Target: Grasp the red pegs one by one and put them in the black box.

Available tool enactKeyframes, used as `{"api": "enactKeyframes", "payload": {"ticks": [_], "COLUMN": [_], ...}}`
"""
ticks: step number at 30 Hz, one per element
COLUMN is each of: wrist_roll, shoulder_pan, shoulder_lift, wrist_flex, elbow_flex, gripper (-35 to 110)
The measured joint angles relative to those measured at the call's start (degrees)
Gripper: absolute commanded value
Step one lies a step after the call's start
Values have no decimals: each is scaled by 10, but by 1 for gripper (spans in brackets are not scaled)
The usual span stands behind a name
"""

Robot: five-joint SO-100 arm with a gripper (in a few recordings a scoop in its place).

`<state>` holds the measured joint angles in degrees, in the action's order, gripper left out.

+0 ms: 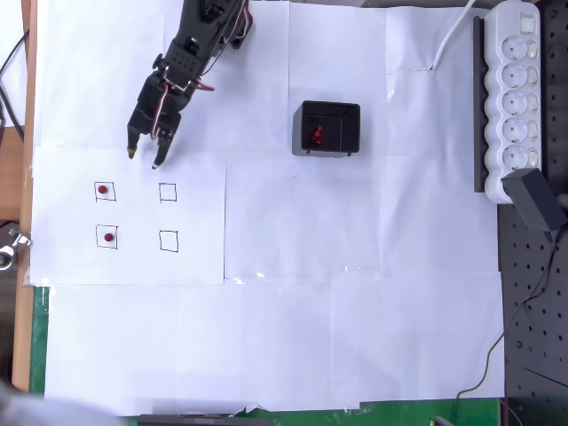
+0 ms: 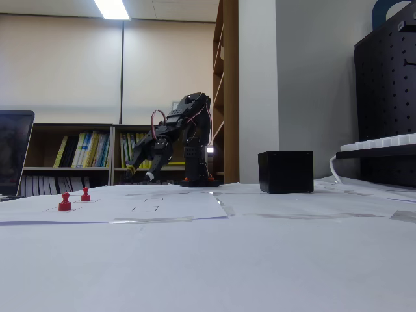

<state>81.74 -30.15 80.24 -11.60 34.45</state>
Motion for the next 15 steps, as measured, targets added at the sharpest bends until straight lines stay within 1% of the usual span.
{"api": "enactKeyframes", "payload": {"ticks": [3, 9, 15], "wrist_roll": [25, 66, 116], "shoulder_pan": [-7, -15, -15], "shoulder_lift": [63, 177, 252], "wrist_flex": [-62, -142, -235], "elbow_flex": [5, 53, 84], "gripper": [18, 18, 19]}}
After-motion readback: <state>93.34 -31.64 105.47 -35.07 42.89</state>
